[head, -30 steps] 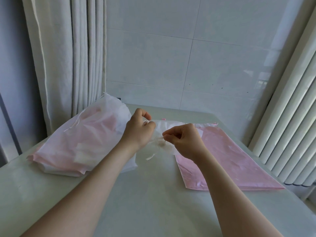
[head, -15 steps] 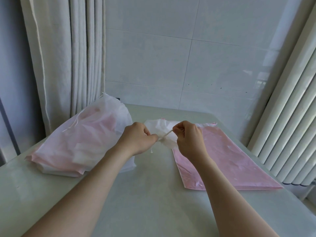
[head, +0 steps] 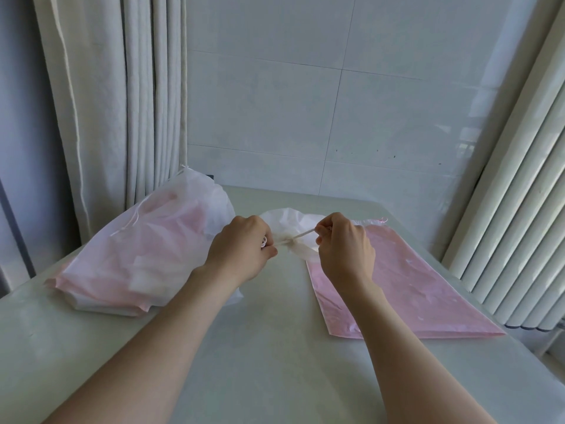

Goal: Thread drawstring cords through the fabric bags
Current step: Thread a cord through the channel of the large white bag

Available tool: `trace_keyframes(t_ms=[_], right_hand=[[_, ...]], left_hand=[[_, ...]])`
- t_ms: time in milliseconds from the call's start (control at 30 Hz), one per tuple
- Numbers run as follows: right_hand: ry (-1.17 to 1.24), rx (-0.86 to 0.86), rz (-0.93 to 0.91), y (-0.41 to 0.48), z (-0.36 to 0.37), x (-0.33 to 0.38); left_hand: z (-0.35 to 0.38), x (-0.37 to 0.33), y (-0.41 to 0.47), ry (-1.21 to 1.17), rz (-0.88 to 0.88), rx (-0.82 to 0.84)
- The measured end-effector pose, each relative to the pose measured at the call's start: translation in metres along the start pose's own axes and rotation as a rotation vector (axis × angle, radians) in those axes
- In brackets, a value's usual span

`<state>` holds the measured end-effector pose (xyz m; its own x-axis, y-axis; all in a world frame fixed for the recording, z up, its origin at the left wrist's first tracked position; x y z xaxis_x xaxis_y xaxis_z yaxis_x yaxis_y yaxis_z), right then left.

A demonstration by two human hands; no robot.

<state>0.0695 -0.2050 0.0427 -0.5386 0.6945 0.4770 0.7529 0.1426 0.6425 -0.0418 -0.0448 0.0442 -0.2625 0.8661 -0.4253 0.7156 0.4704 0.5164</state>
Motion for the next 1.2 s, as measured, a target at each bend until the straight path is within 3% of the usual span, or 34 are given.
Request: trace_keyframes(t_ms=[200,400,567,900,1200], right_hand=[[0.011,0.003,0.112,0.000,0.003,-0.003],[0.042,0.005,0.108,-0.003,0.003,0.000],[0.359,0.124,0.151,-0.007,-0.005,0.010],[0.368,-0.126,0.005,-0.002,-0.006,0.008],[0.569,-0.364,-0.127,-0.005,-0.031,0.022]], left_hand=[[-0.002,0.003,0.002,0.088,-0.001,-0.005],[-0.005,0.000,-0.001,0.205,0.052,-0.055],[-0.003,0.002,0.000,0.211,0.073,-0.154],[0.003,0.015,0.004,0.054,0.040,-0.263],[0.017,0.014,0.003,-0.224,0.078,-0.180]])
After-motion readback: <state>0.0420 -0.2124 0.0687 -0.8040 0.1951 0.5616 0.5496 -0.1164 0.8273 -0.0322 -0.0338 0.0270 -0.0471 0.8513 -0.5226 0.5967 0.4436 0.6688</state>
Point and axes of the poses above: each hand's wrist, its own y-axis towards the middle knuckle, its own z-axis out of the palm, x = y × z, the point moved 3 cm from there along y, towards the middle knuckle, and after that the axes turned 9 degrees about -x, right-handed, at the moved point
